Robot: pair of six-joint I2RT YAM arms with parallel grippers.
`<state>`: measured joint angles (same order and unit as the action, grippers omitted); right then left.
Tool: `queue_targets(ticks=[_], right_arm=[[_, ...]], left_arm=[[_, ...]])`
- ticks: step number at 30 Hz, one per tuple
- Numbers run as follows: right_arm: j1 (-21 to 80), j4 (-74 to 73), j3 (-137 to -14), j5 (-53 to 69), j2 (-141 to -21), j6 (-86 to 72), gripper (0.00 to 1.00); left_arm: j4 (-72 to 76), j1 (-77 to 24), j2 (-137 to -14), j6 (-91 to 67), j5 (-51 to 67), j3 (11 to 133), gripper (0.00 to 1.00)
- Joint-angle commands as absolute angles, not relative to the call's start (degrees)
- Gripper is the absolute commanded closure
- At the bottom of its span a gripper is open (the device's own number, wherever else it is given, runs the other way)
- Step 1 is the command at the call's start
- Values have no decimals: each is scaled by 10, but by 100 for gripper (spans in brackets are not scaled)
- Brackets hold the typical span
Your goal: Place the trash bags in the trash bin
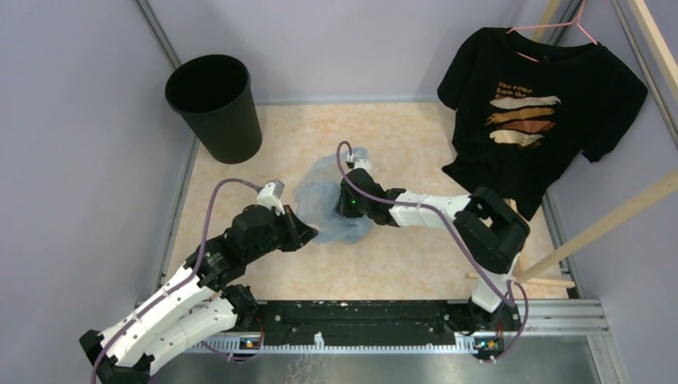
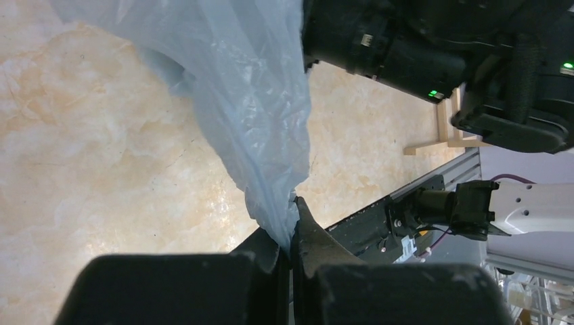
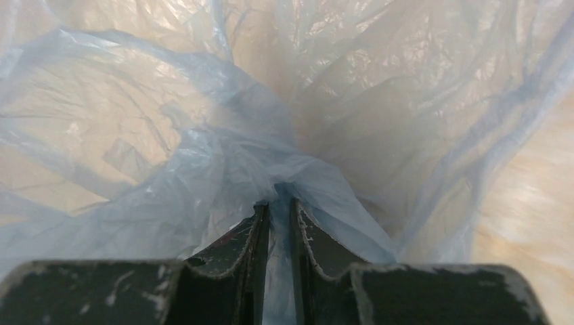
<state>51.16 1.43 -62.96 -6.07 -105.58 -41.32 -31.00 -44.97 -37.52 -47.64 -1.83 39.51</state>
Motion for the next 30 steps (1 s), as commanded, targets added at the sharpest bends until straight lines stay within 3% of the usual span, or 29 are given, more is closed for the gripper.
queue_targets(ticks=[1, 9, 15, 19, 26, 30], right_arm=[[510, -82, -608, -205, -937, -355, 82], [510, -191, -540, -196, -737, -299, 70], [498, -221, -521, -140, -586, -246, 29], [421, -240, -543, -65, -563, -207, 3], [265, -187, -568, 43, -656, -167, 1], [244, -136, -612, 91, -742, -113, 1]], left_arm=[[-300, -448, -334, -502, -25, 383, 100], [-285, -448, -329, -531, 27, 362, 100], [-245, -448, -326, -552, 58, 317, 100], [-260, -448, -314, -549, 45, 310, 100], [-284, -448, -333, -520, 33, 324, 100], [-302, -448, -342, -513, 32, 336, 100]])
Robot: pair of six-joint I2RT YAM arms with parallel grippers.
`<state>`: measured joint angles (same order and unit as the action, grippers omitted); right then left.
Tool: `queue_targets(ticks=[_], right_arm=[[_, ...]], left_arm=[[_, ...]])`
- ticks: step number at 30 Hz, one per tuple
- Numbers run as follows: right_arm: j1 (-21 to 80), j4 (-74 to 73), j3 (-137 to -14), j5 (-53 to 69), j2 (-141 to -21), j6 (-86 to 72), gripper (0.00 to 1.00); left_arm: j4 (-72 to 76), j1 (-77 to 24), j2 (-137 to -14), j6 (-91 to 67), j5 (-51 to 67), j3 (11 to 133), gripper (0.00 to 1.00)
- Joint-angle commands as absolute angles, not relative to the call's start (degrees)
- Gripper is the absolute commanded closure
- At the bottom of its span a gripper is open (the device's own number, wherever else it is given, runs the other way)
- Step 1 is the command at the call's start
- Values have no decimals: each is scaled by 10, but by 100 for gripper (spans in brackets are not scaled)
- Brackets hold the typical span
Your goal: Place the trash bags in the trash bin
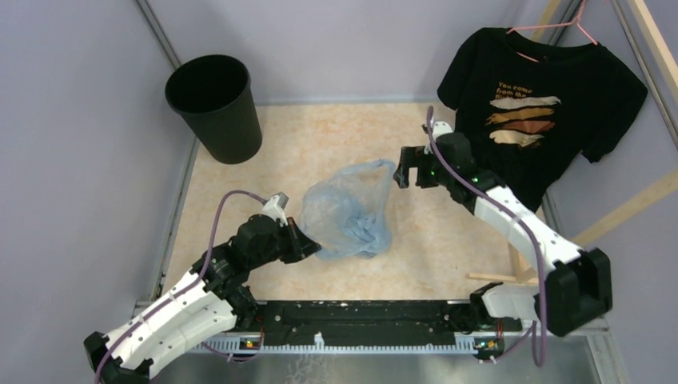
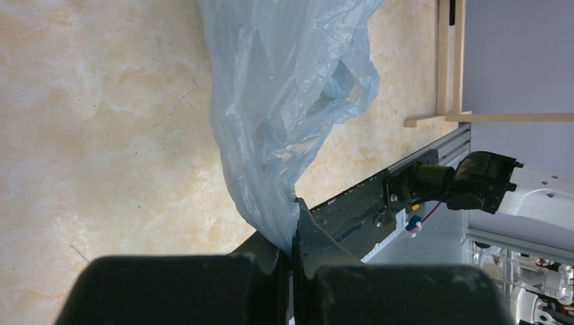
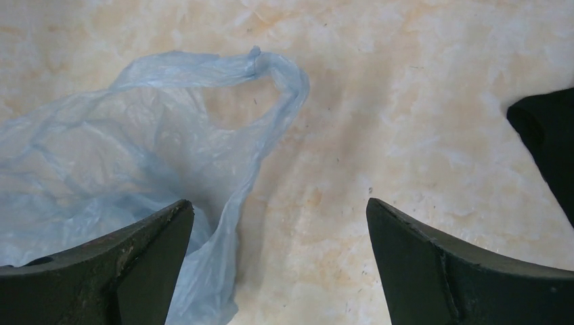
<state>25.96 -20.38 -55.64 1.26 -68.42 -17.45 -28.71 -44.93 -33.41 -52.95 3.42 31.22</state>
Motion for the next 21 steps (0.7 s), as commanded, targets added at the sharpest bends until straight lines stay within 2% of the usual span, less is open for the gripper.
queue_targets(ticks=[1, 6, 11, 21], right_arm=[[244, -130, -632, 99, -760, -102, 1], [244, -126, -696, 110, -842, -14, 3], [249, -141, -737, 185, -909, 81, 8], [249, -212, -828, 160, -1034, 232, 10]], left_arm=[[-300, -448, -340, -519, 33, 332, 100], [-295, -448, -349, -542, 38, 329, 100], [-338, -448, -388, -548, 30, 353, 100], [-327, -448, -421, -579, 52, 333, 100]])
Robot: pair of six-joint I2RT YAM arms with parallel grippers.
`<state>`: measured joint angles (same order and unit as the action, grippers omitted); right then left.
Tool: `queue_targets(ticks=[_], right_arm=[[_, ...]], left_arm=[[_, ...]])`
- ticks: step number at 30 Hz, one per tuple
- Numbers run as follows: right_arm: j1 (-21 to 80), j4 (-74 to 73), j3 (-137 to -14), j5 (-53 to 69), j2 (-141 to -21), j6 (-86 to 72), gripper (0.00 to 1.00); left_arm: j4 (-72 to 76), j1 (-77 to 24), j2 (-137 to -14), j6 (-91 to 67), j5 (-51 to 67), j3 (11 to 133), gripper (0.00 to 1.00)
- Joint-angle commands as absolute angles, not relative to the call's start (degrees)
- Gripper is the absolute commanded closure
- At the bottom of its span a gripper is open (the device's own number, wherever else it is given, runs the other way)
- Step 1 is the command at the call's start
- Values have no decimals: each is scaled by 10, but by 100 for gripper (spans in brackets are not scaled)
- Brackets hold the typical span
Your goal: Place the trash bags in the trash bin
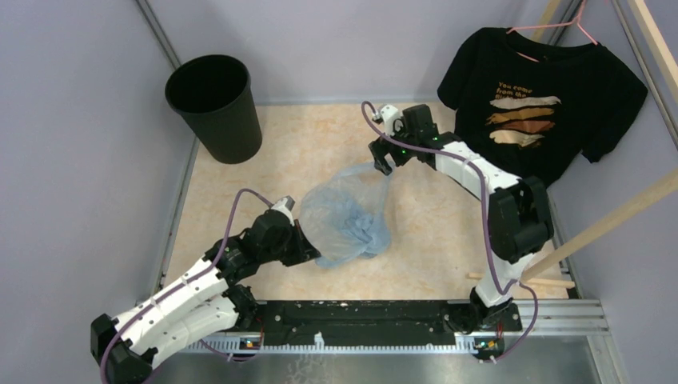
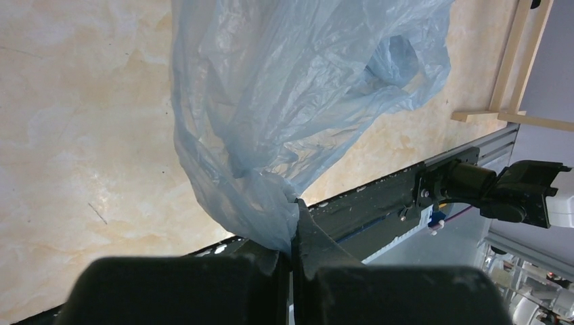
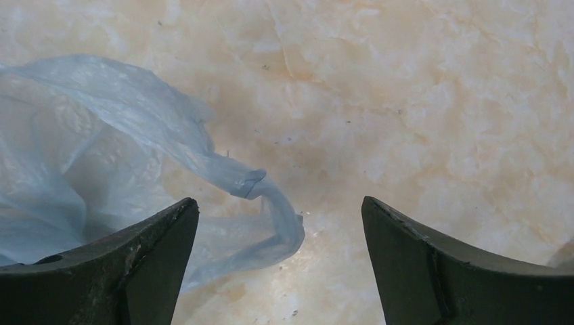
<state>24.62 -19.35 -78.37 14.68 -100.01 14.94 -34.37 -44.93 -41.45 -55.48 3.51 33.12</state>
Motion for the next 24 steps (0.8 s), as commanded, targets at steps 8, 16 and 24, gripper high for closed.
queue_targets(ticks=[8, 16, 24], right_arm=[[255, -232, -896, 240, -1115, 271, 19], [255, -166, -881, 197, -1097, 133, 92], [256, -150, -712, -26, -915, -24, 100]], left_arm=[[-326, -447, -441, -582, 44, 331, 100], [-349, -446, -480, -562, 15, 375, 100], [-291, -440, -459, -581, -18, 336, 77]])
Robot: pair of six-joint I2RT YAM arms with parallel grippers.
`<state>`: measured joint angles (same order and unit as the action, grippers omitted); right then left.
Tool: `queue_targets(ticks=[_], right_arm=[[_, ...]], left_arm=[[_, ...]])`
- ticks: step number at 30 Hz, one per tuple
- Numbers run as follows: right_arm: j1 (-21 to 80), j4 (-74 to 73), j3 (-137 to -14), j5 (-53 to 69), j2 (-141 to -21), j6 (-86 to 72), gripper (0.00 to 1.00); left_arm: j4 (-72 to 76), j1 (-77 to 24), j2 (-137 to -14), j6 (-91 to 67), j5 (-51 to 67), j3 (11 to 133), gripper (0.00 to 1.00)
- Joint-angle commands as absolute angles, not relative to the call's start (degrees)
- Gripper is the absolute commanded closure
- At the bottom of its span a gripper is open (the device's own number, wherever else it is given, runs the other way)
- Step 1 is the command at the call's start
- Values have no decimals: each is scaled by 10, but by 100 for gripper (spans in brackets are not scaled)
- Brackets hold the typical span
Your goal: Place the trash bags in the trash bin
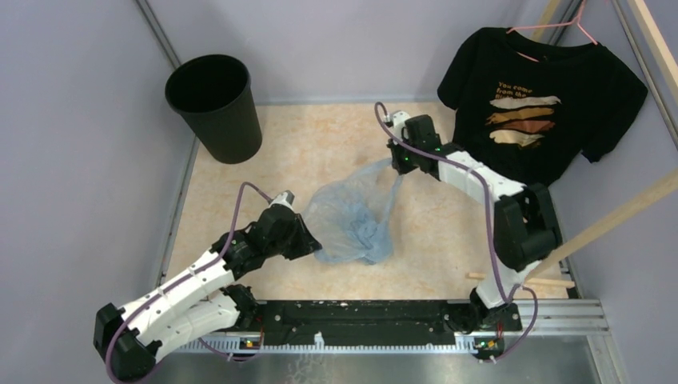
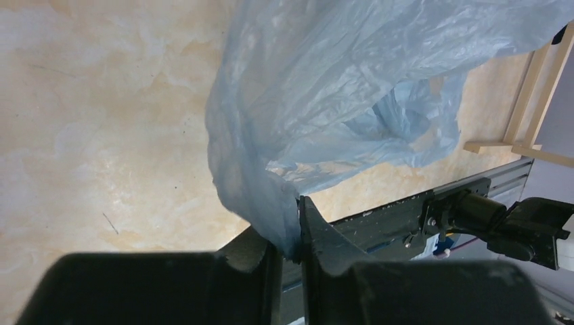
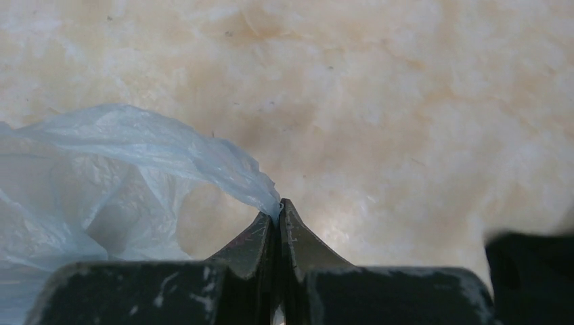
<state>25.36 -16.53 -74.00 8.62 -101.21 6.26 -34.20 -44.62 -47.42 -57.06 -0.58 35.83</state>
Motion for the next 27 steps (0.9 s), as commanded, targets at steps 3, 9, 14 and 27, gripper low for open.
queue_targets(ticks=[3, 9, 14, 27], right_arm=[[256, -178, -681, -33, -862, -37, 100], [256, -178, -604, -15, -772, -28, 100], [256, -159, -586, -7, -770, -33, 100], [257, -166, -593, 12, -786, -33, 100]], left_arm=[[-261, -433, -471, -586, -4, 318, 70], [-232, -424, -501, -576, 36, 290, 68], [-175, -415, -465, -585, 42, 223, 42], [-105, -381, -534, -577, 105, 217, 27]])
